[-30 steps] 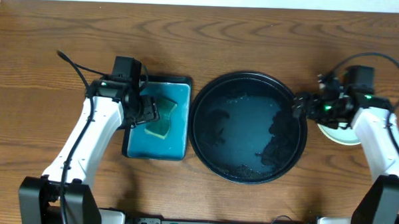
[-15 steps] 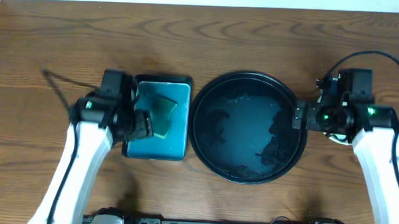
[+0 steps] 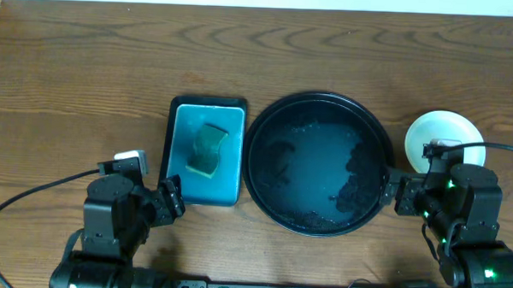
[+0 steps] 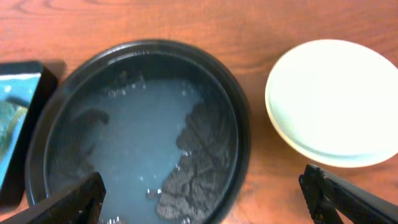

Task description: Clean dirty plates on tray and stack at the side

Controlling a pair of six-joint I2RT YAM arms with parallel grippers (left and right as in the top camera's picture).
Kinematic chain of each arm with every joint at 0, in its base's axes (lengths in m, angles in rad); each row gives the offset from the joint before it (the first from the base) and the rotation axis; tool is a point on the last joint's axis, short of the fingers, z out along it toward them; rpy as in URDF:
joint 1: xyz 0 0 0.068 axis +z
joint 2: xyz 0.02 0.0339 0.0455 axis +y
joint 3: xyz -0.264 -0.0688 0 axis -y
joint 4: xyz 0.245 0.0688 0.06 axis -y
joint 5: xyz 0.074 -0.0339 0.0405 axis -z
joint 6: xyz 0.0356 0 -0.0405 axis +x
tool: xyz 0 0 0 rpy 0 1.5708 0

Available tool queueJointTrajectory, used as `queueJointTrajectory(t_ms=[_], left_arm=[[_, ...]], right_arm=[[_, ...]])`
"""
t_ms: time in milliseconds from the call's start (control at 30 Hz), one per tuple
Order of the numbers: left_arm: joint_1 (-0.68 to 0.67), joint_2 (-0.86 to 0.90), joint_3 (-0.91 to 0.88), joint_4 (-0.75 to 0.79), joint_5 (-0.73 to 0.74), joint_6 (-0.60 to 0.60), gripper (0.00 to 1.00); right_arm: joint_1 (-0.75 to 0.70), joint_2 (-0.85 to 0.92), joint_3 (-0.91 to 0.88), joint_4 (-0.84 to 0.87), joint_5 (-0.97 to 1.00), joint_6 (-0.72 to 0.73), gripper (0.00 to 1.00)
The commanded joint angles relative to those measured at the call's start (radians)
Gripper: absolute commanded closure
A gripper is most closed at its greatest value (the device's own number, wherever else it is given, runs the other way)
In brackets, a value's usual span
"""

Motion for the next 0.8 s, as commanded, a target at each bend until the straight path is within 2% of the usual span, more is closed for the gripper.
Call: queueJointTrajectory(t_ms=[0, 467, 600, 767], left_arm=[[0.003, -0.014, -0.01, 0.001, -0.012, 0.002, 0.21], [0.003, -0.014, -0.01, 0.001, -0.012, 0.002, 0.21], [0.003, -0.014, -0.01, 0.001, -0.012, 0.002, 0.21], [0.003, -0.014, -0.01, 0.001, -0.012, 0.002, 0.21]], right_arm=[[0.008, -0.003, -0.01, -0.031, 0.019, 0.018, 0.01], [0.008, 0.001, -0.01, -0.1, 0.019, 0.018, 0.01], [0.008, 0.001, -0.01, -0.138, 0.132, -0.084, 0.01], [0.009, -0.033, -0.012, -0.154, 0.131, -0.084, 0.01]])
